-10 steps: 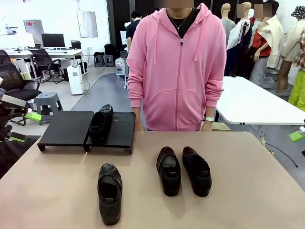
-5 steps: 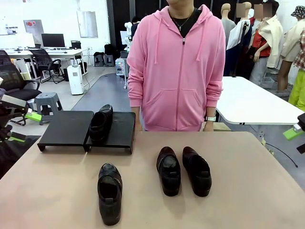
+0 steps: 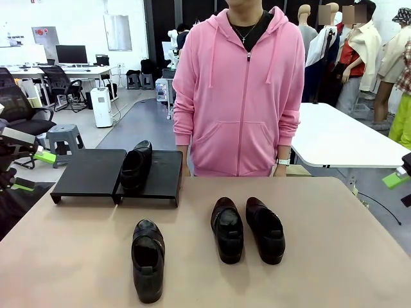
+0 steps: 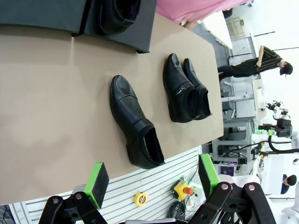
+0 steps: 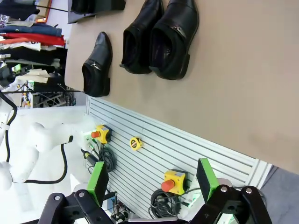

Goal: Organize the shoes by placing them on the stand.
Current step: Place the Shoe from the middle of the table onto the Shoes Stand.

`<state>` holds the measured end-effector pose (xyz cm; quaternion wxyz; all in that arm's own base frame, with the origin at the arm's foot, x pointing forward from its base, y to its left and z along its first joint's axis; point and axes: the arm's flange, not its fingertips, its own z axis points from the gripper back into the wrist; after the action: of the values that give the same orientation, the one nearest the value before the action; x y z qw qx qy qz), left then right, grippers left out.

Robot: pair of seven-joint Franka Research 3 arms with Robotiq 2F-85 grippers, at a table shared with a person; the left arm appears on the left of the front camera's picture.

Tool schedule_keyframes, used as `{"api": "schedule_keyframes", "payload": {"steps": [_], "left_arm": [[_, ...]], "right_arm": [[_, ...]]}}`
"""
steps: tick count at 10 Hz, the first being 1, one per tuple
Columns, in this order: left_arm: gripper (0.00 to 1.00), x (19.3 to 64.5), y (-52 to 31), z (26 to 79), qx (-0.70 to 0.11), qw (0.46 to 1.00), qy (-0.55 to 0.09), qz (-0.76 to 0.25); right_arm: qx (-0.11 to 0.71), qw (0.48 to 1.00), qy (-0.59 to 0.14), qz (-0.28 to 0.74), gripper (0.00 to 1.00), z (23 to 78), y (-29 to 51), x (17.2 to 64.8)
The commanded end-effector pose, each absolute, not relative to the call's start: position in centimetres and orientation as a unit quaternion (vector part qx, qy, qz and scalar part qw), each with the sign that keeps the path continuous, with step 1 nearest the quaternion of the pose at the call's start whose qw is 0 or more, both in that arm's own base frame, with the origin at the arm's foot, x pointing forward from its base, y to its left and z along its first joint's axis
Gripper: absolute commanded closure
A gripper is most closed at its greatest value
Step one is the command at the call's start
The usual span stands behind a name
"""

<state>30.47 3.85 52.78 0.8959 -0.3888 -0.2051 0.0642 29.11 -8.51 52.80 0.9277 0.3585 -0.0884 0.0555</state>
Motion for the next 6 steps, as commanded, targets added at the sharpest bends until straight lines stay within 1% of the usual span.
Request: {"api": "schedule_keyframes", "payload": {"steps": [1, 3, 4, 5, 6], "left_arm": [[0.0, 30.3, 4.0, 52.8, -0.387, 0.897, -0.204, 0.061], [0.0, 30.5, 3.9, 52.8, -0.389, 0.896, -0.205, 0.064], [0.0, 30.1, -1.8, 52.1, -0.267, 0.94, -0.199, 0.071], [0.0, 29.5, -6.9, 50.4, -0.199, 0.955, -0.202, 0.087], [0.0, 29.0, -10.2, 49.0, -0.146, 0.958, -0.218, 0.115]], "right_arm": [[0.364, 0.925, -0.089, 0.057, 0.0, 53.0, -8.8, 29.0], [0.364, 0.925, -0.089, 0.057, 0.0, 53.0, -8.8, 29.0], [0.364, 0.925, -0.089, 0.057, 0.0, 53.0, -8.8, 29.0], [0.364, 0.925, -0.089, 0.057, 0.0, 53.0, -8.8, 29.0], [0.364, 0.925, -0.089, 0.057, 0.0, 53.0, -8.8, 29.0]]}}
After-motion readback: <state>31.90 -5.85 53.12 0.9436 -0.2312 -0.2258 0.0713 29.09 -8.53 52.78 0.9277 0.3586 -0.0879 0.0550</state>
